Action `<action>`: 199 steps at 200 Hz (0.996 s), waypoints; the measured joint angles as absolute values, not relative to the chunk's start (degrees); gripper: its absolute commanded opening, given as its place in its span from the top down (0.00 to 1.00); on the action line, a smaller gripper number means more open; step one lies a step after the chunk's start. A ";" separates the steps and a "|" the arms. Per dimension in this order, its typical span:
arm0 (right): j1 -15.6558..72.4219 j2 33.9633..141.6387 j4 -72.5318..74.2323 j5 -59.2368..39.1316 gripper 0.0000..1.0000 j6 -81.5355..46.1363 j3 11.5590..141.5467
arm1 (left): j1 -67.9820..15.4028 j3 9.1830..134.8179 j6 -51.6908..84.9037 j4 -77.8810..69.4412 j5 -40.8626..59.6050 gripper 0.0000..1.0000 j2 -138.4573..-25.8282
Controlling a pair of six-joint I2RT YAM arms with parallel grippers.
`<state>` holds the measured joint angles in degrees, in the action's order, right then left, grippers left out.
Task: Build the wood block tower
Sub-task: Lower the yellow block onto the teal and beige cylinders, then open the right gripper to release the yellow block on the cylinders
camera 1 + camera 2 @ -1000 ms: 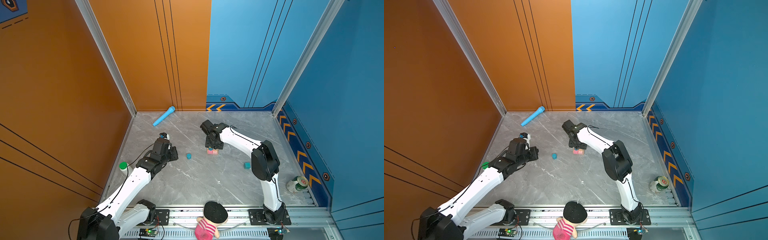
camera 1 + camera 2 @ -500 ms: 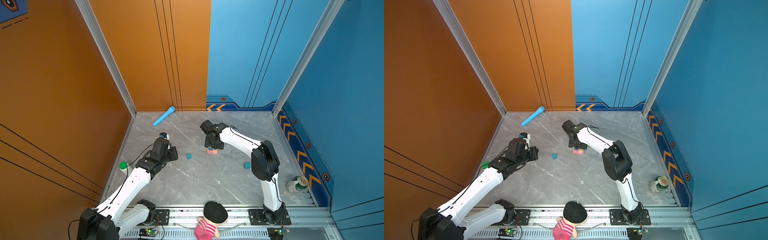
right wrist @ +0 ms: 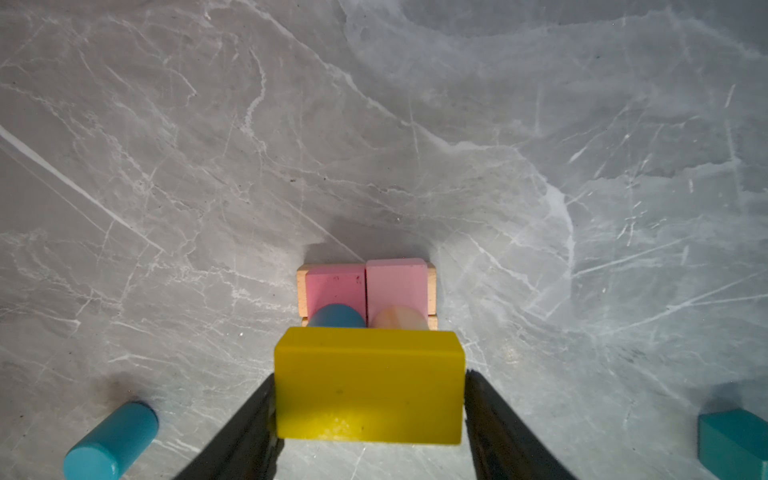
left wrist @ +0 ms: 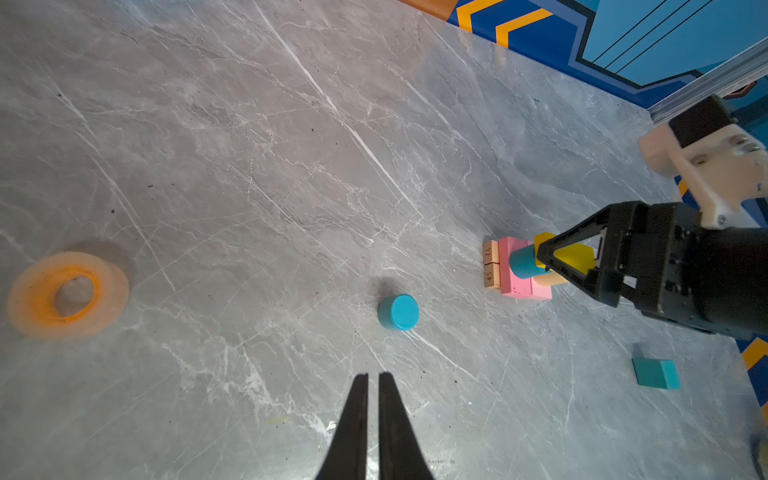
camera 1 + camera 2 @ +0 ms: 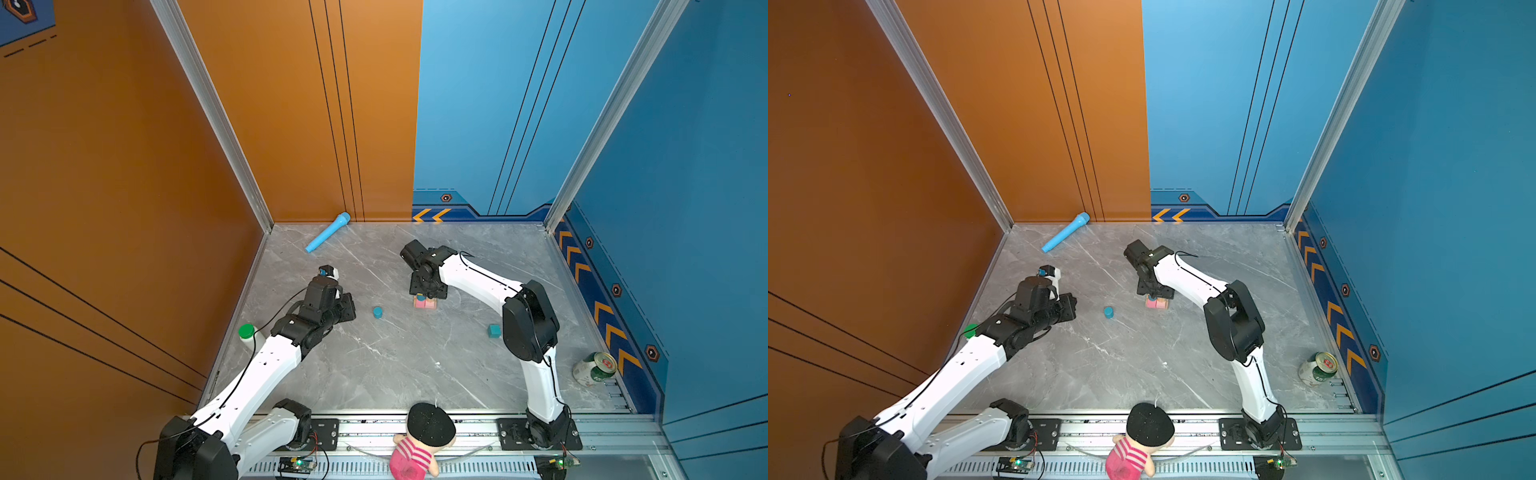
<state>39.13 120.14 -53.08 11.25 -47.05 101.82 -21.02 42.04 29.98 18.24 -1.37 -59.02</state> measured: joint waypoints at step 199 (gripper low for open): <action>39.40 120.14 -53.12 12.80 0.33 -47.00 101.82 | -20.99 42.00 29.98 18.28 -1.19 0.90 -58.43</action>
<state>39.40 120.14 -53.12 12.80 -47.00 101.82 -20.99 42.00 29.98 18.28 -1.19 -58.43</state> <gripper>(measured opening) 0.659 0.099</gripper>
